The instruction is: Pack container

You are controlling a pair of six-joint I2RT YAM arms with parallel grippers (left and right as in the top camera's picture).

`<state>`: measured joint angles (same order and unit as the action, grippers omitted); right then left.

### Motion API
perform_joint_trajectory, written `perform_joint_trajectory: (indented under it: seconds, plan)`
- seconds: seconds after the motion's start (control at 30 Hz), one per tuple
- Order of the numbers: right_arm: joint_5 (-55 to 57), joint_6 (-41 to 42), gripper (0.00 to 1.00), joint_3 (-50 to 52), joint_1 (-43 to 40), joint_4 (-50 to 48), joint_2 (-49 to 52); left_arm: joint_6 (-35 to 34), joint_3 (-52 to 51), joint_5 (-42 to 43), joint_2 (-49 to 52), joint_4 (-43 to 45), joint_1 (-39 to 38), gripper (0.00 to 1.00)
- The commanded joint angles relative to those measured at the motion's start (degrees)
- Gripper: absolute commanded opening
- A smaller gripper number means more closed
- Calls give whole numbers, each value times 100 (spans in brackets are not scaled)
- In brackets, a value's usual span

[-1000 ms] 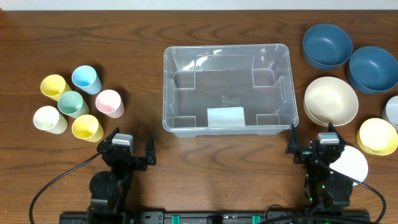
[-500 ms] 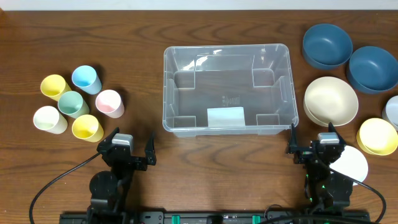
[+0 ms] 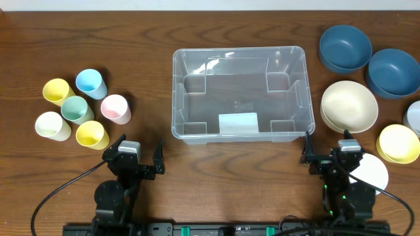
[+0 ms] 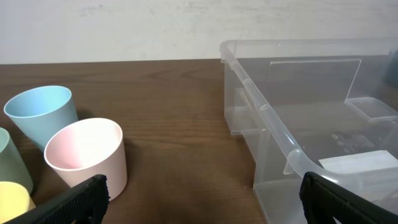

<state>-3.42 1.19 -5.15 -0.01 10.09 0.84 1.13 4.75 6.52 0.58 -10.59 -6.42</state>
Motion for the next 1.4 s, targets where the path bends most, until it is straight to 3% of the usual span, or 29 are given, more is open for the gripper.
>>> perform_joint_trajectory:
  seconds: [0.0, 0.23, 0.47, 0.7, 0.9, 1.0, 1.2, 1.37]
  plan:
    - [-433, 144, 99, -966, 35, 334, -50, 13, -90, 98, -35, -195, 24, 98]
    - [487, -127, 99, -3451, 28, 1908, 866, 13, -90, 98, -35, -195, 24, 98]
    - [1480, 201, 99, -6314, 28, 4162, 3705, 13, -90, 98, -35, -195, 24, 98]
    - [992, 195, 99, -8682, -26, 5845, 6181, 13, -90, 98, -35, -195, 24, 98]
    - [597, 236, 99, -8988, -81, 6290, 7184, 13, -90, 98, -35, -195, 24, 98]
    - [638, 935, 99, -8974, -356, 6297, 7528, 13, -90, 98, -35, -195, 24, 98]
    - [640, 1646, 77, -8966, -1047, 6236, 8190, 13, -90, 98, -35, -195, 24, 98]
    - [636, 1746, 76, -8830, -1309, 5969, 8762, 13, -90, 98, -35, -195, 24, 98]
